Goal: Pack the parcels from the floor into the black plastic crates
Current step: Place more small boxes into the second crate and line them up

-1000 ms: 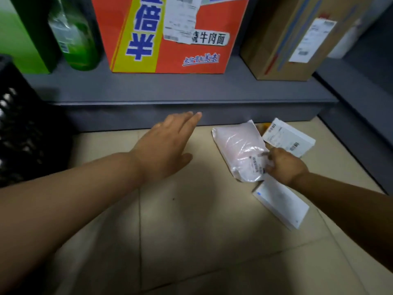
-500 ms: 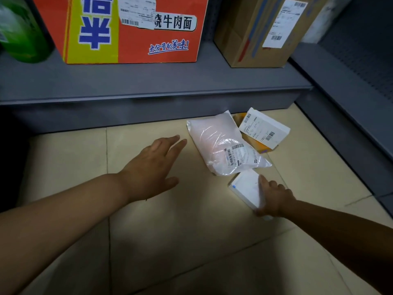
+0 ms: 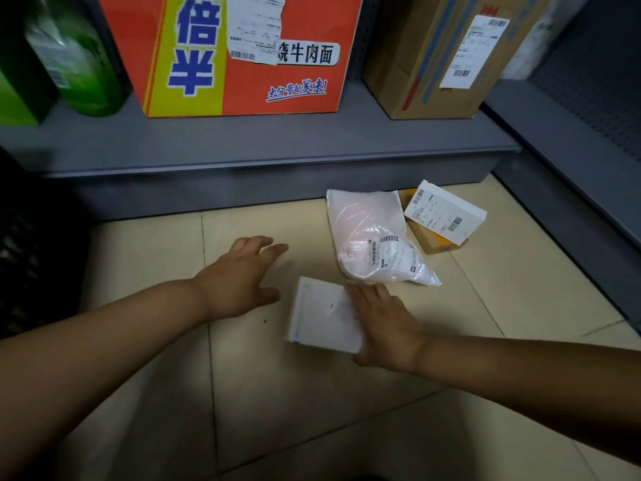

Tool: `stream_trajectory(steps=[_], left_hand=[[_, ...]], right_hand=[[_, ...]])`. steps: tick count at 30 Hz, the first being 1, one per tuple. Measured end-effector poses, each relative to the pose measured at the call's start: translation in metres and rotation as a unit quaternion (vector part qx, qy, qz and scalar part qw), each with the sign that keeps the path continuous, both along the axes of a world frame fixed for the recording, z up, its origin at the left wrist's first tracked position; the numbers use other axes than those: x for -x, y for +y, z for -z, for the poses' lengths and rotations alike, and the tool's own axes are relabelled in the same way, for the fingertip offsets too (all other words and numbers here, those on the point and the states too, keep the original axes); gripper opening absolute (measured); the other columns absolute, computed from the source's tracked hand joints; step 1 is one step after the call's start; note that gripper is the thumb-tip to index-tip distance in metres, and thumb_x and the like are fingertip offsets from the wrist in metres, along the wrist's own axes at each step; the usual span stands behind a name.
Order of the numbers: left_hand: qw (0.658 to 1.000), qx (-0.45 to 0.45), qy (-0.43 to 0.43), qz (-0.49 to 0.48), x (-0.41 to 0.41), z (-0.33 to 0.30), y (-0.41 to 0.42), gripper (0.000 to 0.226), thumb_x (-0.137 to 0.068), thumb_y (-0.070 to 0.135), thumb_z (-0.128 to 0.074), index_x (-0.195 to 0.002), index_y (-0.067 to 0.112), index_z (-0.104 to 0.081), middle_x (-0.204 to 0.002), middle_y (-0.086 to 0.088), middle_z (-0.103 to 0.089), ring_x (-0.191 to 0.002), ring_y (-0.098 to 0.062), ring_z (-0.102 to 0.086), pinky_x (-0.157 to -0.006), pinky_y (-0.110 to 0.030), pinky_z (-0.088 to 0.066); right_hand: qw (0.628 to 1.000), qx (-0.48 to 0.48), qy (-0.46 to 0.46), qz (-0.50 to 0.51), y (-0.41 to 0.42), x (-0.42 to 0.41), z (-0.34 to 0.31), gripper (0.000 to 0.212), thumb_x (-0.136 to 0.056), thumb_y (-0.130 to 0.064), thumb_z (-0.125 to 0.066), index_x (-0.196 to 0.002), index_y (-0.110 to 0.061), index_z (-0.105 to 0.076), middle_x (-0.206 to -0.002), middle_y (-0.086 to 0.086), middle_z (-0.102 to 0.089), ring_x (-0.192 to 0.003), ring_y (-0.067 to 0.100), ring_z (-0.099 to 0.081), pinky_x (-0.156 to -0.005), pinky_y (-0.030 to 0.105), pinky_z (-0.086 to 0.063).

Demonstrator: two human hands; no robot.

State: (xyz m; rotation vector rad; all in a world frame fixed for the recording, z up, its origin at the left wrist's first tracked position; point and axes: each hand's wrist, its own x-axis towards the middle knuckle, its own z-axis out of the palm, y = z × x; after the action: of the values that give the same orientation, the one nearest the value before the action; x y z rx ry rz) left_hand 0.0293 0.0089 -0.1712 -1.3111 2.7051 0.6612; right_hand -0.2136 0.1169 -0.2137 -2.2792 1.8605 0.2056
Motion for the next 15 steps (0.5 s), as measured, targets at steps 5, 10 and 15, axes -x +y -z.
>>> stream_trajectory(steps=[5, 10, 15], left_hand=[[0.964, -0.191, 0.116, -0.145, -0.016, -0.012, 0.003, 0.053, -0.091, 0.037, -0.056, -0.136, 0.014, -0.040, -0.132, -0.007, -0.051, -0.113, -0.023, -0.054, -0.094, -0.035, -0.048], [0.918, -0.214, 0.230, -0.243, -0.041, -0.033, -0.001, 0.022, -0.090, 0.024, -0.061, -0.109, 0.016, -0.052, -0.102, -0.006, -0.061, -0.090, -0.022, -0.062, -0.072, -0.030, -0.057], [0.899, -0.164, 0.301, -0.273, -0.068, -0.049, -0.007, 0.020, -0.086, 0.015, -0.065, -0.103, 0.018, -0.054, -0.095, -0.006, -0.064, -0.082, -0.019, -0.062, -0.067, -0.027, -0.053]], right_hand=[[0.992, 0.102, -0.004, -0.070, -0.023, -0.042, -0.029, 0.108, -0.061, -0.045, -0.078, -0.145, -0.007, -0.023, -0.137, 0.011, -0.040, -0.116, 0.029, -0.042, -0.091, 0.045, -0.046], [0.985, 0.149, -0.025, -0.078, -0.035, -0.059, -0.050, 0.111, -0.061, -0.051, -0.078, -0.147, -0.011, -0.020, -0.147, 0.010, -0.031, -0.130, 0.029, -0.033, -0.102, 0.046, -0.037], [0.958, 0.118, -0.199, 0.168, -0.057, -0.067, -0.073, 0.077, -0.085, -0.045, -0.062, -0.145, -0.014, -0.025, -0.144, 0.006, -0.034, -0.130, 0.025, -0.033, -0.106, 0.040, -0.036]])
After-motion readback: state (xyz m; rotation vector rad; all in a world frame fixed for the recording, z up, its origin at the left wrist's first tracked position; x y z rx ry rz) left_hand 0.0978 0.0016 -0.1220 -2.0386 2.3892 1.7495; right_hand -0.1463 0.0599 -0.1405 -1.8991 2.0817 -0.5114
